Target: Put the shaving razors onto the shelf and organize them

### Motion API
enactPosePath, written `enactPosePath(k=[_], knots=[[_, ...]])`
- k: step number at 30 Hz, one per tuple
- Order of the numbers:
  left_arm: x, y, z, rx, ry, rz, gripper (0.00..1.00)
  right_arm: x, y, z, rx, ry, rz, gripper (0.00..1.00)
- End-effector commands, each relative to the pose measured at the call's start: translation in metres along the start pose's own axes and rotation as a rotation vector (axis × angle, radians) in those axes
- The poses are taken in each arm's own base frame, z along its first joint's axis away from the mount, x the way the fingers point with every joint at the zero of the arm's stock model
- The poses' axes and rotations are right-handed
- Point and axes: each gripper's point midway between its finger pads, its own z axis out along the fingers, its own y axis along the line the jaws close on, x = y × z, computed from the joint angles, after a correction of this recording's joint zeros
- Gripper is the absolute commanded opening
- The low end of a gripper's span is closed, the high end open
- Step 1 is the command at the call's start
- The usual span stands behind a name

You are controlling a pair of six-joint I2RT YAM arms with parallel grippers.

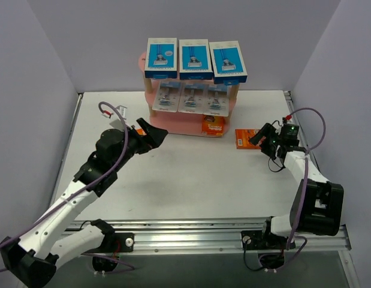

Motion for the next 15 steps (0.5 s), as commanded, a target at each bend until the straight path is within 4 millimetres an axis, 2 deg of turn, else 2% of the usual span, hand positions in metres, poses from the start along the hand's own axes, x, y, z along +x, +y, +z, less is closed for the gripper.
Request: enactPosePath(k=[1, 3, 7, 9, 10, 12, 14, 15], knots=[[-0.013, 0.040, -0.034, -0.171, 0.032, 0.178, 0.94, -0.041, -0.022, -0.011, 0.120, -0.112, 0.011, 0.72], [-0.022, 0.048, -0.038, -0.174, 0.047, 0.181, 0.94, -0.049, -0.030, -0.010, 0.141, -0.121, 0.033, 0.72], [-0.054, 0.093, -0.046, -0.277, 0.079, 0.200, 0.94, -0.077, -0.054, -0.009, 0.199, -0.154, 0.084, 0.73], [-0.055, 0.100, -0.046, -0.276, 0.100, 0.246, 0.94, -0.092, -0.058, -0.010, 0.200, -0.177, 0.075, 0.73], [-0.058, 0.101, -0.046, -0.274, 0.088, 0.290, 0.94, -0.096, -0.069, -0.006, 0.222, -0.176, 0.090, 0.73], [-0.053, 0.103, -0.049, -0.249, 0.074, 0.320, 0.94, -0.112, -0.073, -0.004, 0.234, -0.202, 0.101, 0.73], [-0.054, 0.104, -0.054, -0.221, 0.050, 0.325, 0.94, -0.113, -0.085, 0.008, 0.253, -0.183, 0.118, 0.73], [-0.057, 0.102, -0.057, -0.225, 0.042, 0.344, 0.94, -0.124, -0.082, 0.010, 0.246, -0.199, 0.106, 0.72]])
